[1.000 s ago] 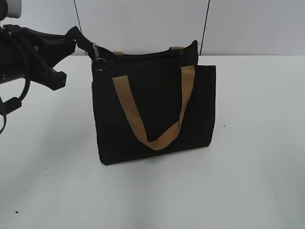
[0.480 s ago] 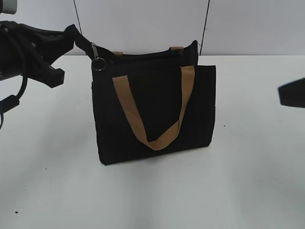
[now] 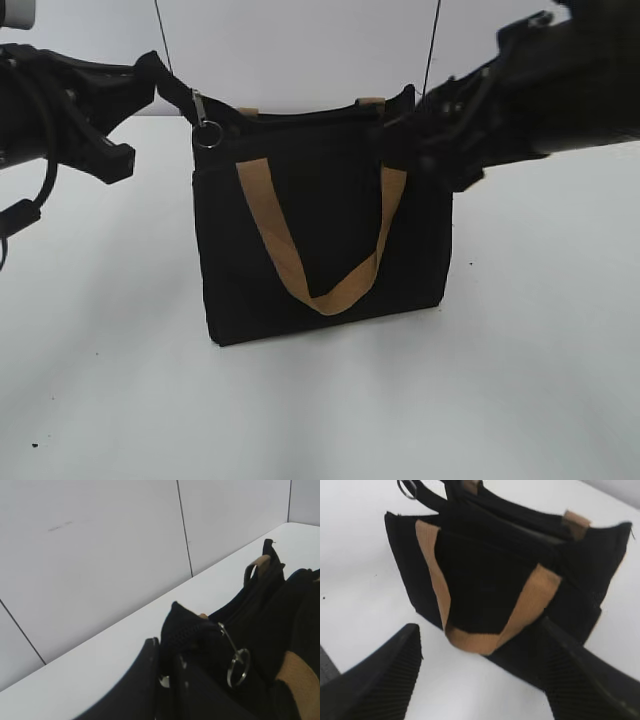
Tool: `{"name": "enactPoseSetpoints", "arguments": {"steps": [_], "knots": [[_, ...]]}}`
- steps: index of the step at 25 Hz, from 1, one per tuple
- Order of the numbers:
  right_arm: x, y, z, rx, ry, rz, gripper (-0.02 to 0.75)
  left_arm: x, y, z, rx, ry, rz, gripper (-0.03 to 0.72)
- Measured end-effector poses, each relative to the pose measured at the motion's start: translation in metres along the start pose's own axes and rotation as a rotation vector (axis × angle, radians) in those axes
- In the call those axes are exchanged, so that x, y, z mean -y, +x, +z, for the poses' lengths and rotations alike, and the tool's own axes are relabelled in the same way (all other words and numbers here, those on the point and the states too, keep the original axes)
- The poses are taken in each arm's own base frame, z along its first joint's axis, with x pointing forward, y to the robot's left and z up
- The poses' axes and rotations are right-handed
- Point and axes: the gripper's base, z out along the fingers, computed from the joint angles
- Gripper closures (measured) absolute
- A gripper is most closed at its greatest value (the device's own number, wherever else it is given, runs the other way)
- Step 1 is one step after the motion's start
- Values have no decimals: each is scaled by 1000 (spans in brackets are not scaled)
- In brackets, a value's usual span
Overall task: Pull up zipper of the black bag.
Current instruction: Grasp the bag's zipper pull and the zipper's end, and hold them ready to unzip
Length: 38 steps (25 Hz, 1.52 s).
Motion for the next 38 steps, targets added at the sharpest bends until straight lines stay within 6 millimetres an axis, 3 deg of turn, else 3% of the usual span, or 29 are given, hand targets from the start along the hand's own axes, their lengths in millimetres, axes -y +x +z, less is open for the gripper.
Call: {"name": "enactPoseSetpoints", "arguments": {"steps": [7,13,18,24,29,38], "knots": [[-16,-4,51,93,52,-99,193,0,0,0,0,0,0,656],[-34,-2,77,138,63,-174,193,0,0,0,0,0,0,656],[-35,-2,98,127,74,-186,215,0,0,0,0,0,0,656],[-40,-31,119,111,16,-197,325,0,0,0,0,0,-1,656],[-44,-32,139,36,-38,-200,356,0,0,0,0,0,-1,656],[-44,-40,149,40,-46,-203,434,0,0,0,0,0,-1,656]]}}
